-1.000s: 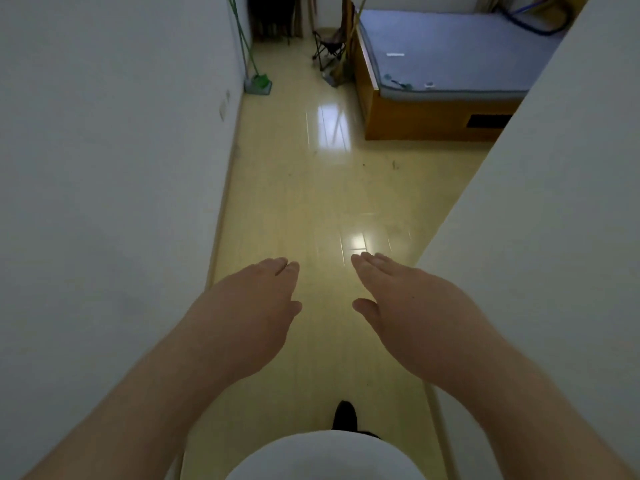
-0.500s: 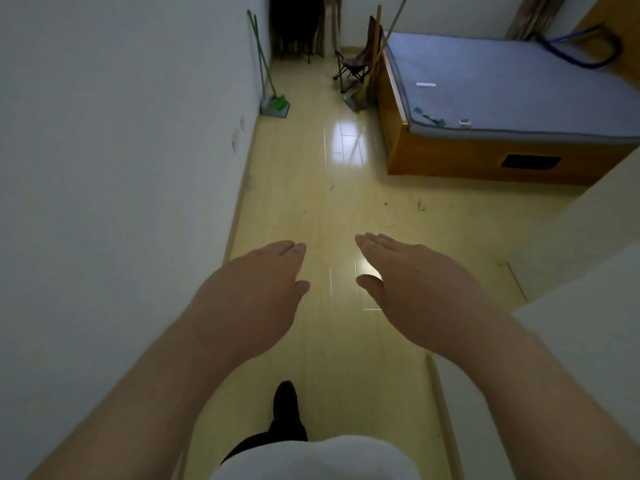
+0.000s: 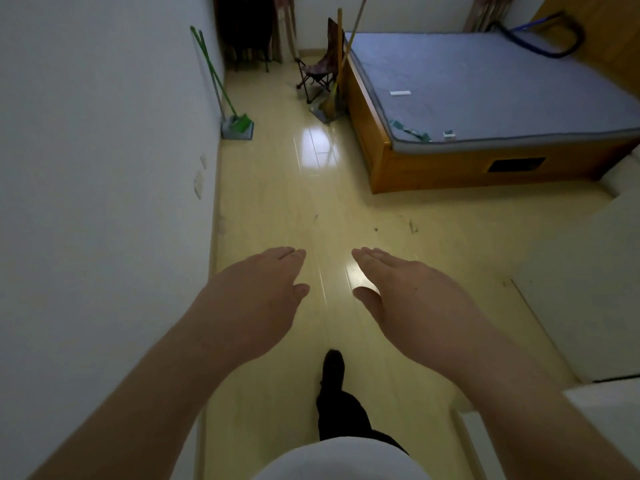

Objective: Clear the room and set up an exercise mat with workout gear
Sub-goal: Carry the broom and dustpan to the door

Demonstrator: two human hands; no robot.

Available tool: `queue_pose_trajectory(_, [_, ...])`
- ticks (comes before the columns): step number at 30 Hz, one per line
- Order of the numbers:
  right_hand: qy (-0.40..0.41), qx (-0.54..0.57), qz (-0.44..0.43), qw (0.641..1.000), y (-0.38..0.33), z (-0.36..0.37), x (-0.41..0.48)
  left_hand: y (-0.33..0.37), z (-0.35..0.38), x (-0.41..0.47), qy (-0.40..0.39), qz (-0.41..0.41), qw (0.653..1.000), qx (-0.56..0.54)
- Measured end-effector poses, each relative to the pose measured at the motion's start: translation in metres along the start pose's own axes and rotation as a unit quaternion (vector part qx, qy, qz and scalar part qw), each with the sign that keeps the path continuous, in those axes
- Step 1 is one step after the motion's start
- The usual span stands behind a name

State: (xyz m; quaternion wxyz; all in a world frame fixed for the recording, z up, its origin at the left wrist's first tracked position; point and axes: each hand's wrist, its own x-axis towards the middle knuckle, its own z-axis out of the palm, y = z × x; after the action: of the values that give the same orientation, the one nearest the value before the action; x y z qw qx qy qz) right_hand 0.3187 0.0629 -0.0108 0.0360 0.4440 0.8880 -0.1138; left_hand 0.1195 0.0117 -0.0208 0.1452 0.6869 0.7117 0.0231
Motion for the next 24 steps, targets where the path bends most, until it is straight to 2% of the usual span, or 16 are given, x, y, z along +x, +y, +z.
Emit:
queue_pose_trajectory(4, [0.033,0.023,0.004,0.999,0.033,-0.009,0.095,-0.025,-0.018,0.089,0.015,-0.012,1.000,0.008])
queue_pose_trajectory(15, [0.019,0.033,-0.061,0.997,0.085,-0.083,0.354,-0.106,-0.103,0.299,0.050,-0.064,0.996,-0.023])
queue_pose_trajectory(24, [0.030,0.018,-0.055,0.998,0.112,-0.109,0.590,-0.228,-0.132,0.503,0.073,-0.048,0.995,-0.039])
